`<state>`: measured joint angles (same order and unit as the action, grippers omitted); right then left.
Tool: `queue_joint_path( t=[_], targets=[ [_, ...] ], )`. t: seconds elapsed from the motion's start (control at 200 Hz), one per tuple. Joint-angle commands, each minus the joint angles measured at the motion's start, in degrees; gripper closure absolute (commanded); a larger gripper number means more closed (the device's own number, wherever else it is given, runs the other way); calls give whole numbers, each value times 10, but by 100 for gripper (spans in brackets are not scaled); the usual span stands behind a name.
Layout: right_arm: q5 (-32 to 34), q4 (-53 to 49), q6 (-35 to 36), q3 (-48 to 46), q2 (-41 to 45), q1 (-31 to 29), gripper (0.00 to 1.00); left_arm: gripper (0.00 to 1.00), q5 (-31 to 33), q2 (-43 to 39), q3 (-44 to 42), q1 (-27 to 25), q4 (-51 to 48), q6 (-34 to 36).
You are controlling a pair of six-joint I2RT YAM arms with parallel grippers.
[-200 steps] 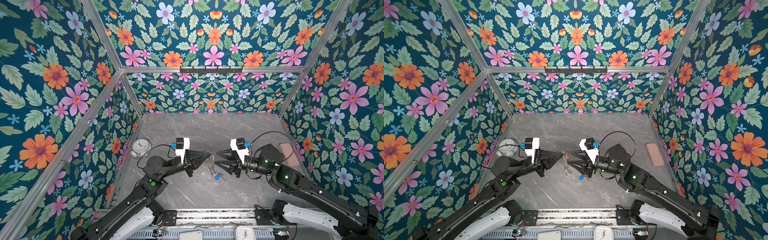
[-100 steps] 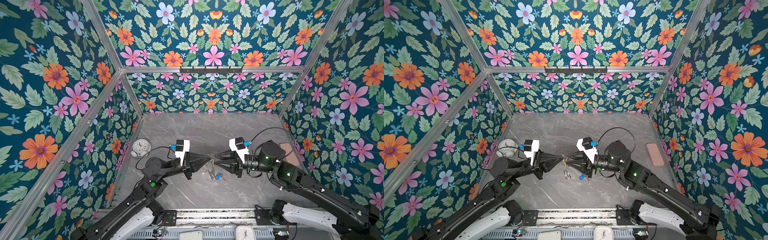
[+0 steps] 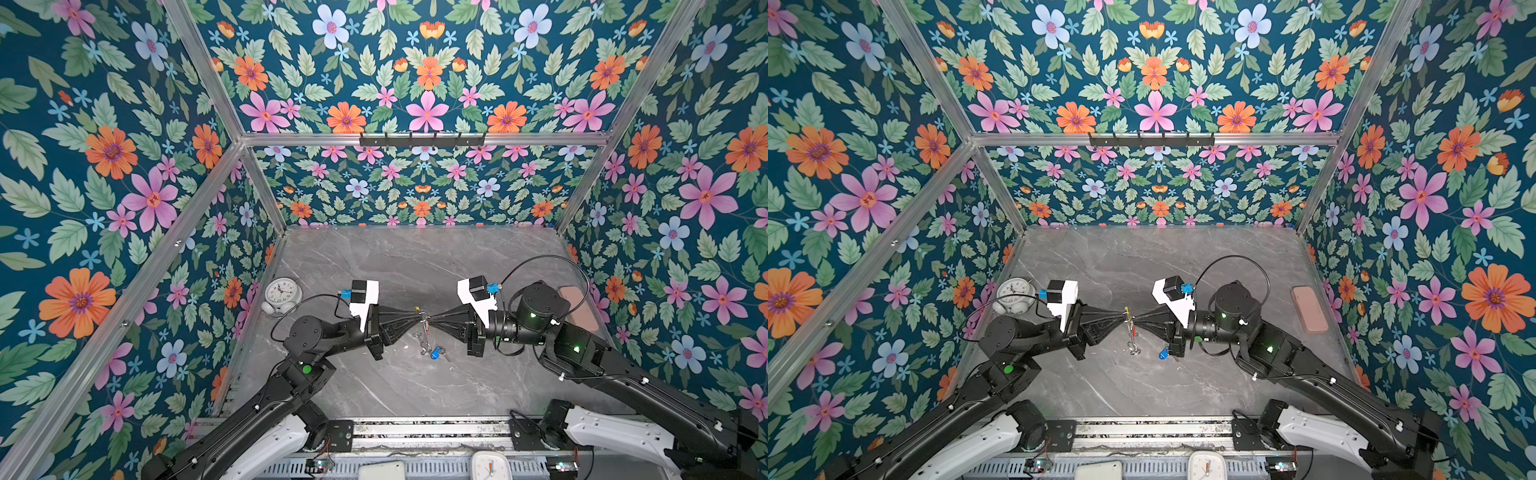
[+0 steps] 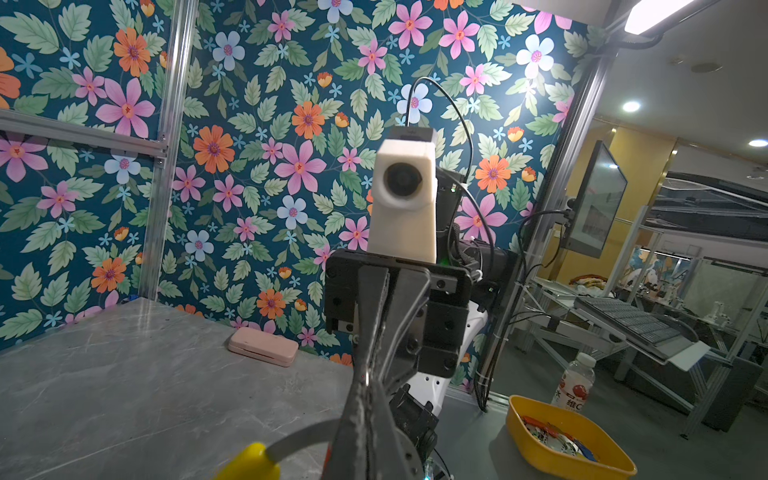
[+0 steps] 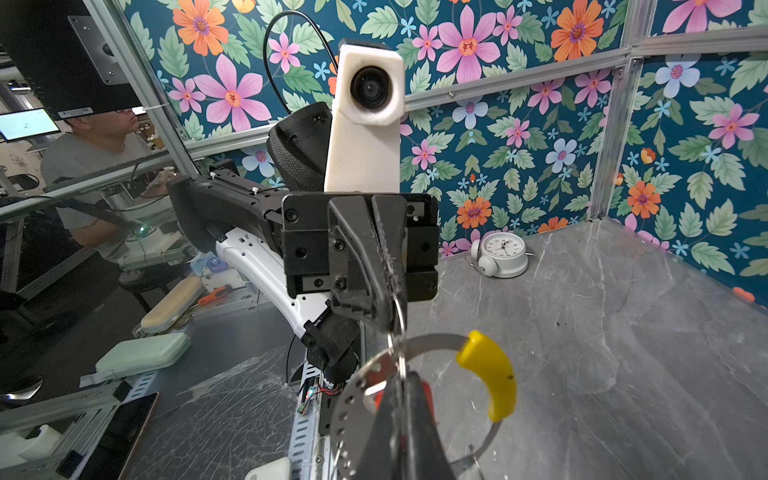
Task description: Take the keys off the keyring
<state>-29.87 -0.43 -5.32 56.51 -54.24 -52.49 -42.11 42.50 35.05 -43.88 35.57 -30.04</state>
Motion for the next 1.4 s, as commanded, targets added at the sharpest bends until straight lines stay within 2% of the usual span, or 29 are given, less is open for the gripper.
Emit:
queue_joint_path(
  t=[0.0,0.32,0.67,0.73,0.825,0.91,1.135,1.21,1.395],
  targets=[
    [-9,-3,7,3,-1,0,100,100,2,-2,-1,0,43,-10],
    [-22,-11,7,-5,-18,0,100,100,-8,17,-6,1,90,-36],
    [-12,-32,1,2,-15,3,100,100,-3,9,-10,0,70,-24],
    [-26,-48,-3,12,-14,17,89,100,1,4,-11,0,61,-19],
    [-47,-47,-19,16,-1,44,65,100,11,-1,-12,1,48,-14],
    [-50,-30,-30,17,10,54,55,100,15,-1,-15,0,48,-14],
    [-103,69,-88,28,-20,58,48,100,27,0,-22,1,67,-21],
    [-128,84,-100,29,-34,57,48,100,31,-1,-23,0,67,-22],
    [-141,98,-114,11,-45,57,54,100,40,-3,-27,0,72,-21]
  ],
)
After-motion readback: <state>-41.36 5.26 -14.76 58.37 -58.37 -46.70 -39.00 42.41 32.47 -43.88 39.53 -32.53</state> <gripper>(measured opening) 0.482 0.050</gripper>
